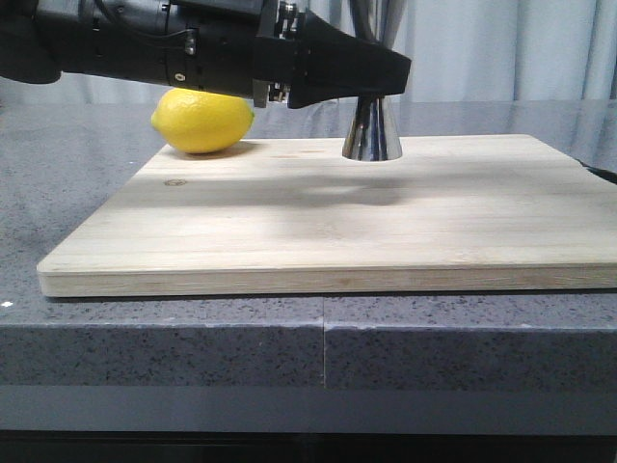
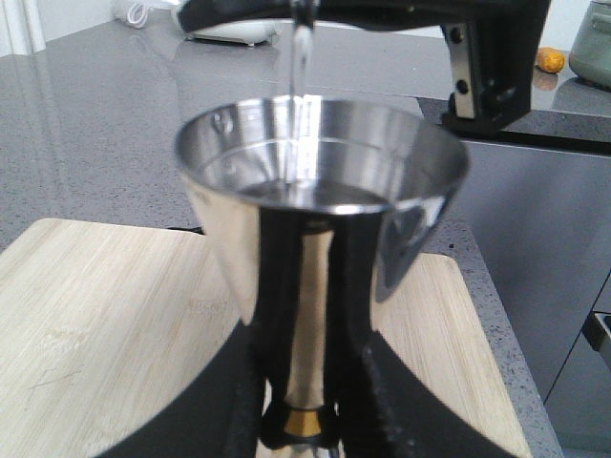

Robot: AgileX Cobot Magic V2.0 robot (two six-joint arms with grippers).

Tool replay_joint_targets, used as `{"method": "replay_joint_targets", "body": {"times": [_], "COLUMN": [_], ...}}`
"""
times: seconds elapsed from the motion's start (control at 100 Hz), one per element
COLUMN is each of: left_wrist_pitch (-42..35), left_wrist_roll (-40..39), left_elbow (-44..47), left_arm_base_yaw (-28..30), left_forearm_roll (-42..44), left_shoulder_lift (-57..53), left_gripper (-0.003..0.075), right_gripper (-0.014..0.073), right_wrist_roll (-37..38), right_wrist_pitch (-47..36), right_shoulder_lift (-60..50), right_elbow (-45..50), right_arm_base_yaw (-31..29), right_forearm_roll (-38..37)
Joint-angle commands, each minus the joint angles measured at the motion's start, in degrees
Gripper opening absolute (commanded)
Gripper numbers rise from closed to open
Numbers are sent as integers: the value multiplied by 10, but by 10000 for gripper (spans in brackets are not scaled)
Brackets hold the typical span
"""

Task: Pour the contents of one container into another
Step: 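Tilt the beaker with the right gripper, pouring liquid into the jigger, then tilt the glass beaker upright and raise it away with the right gripper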

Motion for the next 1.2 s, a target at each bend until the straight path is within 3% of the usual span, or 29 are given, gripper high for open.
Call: {"method": "replay_joint_targets", "body": {"times": [0.0, 1.19], "left_wrist_pitch": [64, 64], "left_wrist_roll": [-4, -4], "left_elbow": [-18, -18], "left_arm_base_yaw": [-5, -5], "left_forearm_roll": [-44, -44], "left_shoulder_lift": [-28, -28], "left_gripper": [58, 58], "right_gripper": [253, 253], "right_wrist_roll": [-3, -3], "right_wrist_pitch": [1, 5], "right_shoulder_lift": [-19, -19], "right_elbow": [-22, -22], "right_arm_base_yaw": [0, 0], "right_forearm_roll": [10, -19]}}
